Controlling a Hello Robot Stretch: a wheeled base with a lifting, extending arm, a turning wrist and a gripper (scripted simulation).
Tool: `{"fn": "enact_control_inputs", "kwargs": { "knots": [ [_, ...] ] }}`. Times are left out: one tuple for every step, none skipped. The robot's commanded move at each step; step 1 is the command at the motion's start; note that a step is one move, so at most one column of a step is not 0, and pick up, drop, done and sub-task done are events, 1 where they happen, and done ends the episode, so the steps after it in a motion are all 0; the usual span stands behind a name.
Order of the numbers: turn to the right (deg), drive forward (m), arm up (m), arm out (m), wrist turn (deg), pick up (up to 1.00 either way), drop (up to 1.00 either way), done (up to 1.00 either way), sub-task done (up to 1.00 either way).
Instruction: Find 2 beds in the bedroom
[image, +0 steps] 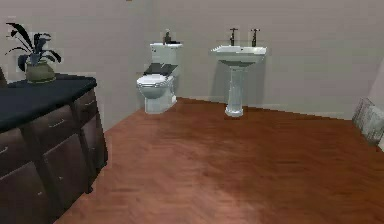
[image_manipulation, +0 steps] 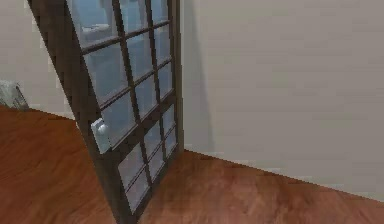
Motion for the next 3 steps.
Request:
{"fn": "enact_control_inputs", "kwargs": {
  "knots": [
    [0.0, 0.3, 0.0, 0.0, 0.0, 0.0, 0.0, 0.0, 0.0],
    [18.0, 0.0, 0.0, 0.0, 0.0, 0.0, 0.0, 0.0, 0.0],
    [0.0, 0.7, 0.0, 0.0, 0.0, 0.0, 0.0, 0.0, 0.0]
  ]
}}
